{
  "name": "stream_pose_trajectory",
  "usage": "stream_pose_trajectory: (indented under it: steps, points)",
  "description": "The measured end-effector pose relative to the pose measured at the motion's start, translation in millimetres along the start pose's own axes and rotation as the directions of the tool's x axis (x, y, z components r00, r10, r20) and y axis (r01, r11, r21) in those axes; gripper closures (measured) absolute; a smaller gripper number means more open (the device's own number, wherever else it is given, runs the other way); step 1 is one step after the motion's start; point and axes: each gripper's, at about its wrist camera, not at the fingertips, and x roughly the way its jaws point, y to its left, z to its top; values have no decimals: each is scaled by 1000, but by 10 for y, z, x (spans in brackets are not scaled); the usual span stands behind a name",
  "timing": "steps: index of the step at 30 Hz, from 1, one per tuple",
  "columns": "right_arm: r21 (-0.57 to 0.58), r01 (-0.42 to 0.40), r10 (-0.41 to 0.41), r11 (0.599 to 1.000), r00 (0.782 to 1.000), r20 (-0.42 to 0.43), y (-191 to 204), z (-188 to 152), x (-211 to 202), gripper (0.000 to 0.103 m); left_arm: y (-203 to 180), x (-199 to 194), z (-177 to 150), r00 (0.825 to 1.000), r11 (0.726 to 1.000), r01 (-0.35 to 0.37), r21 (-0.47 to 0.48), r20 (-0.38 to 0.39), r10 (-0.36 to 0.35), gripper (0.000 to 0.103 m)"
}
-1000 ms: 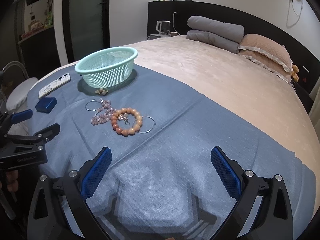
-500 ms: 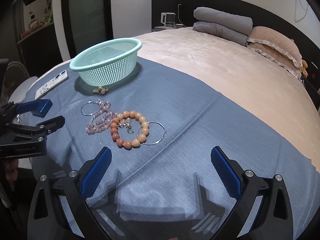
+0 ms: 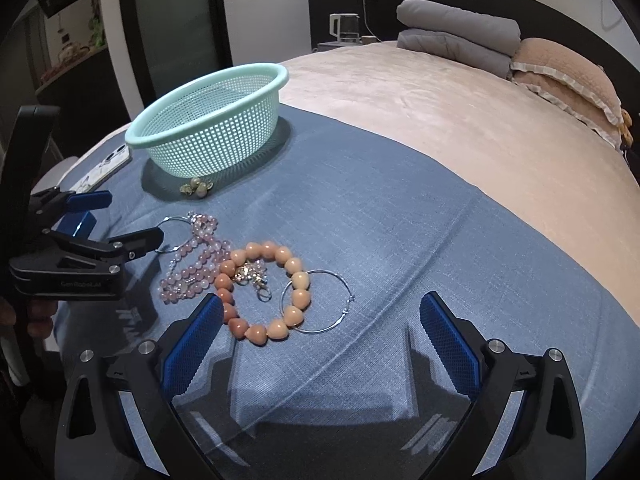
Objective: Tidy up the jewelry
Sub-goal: 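Grasp a silver hoop earring with the left tool while the right tool grasps another hoop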
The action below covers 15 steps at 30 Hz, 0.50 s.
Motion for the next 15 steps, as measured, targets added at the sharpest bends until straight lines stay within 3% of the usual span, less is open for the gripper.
stream_pose_trajectory:
  steps: [3,4,5,11,15]
  points:
    - [22,12,-12,1000,1000,-1,-113,27,25,17,34,79,18,1000,1000,18,-9,-9,-18,6]
    - [33,21,-21,999,1000,-8,-157,36,44,33,45,99,26,999,999,30,-15,-12,-30,6]
    - [49,20,-20,999,1000,-19,-205,38,71,40,52,118,33,999,999,41,-18,-13,-41,5]
    - [25,47,-46,999,997,-66,-235,-37,270,51,139,240,-23,994,994,106,-34,8,-106,4]
    - [-40,62,-64,997,997,-51,-135,-76,286,61,121,239,-82,996,996,87,-16,36,-86,4]
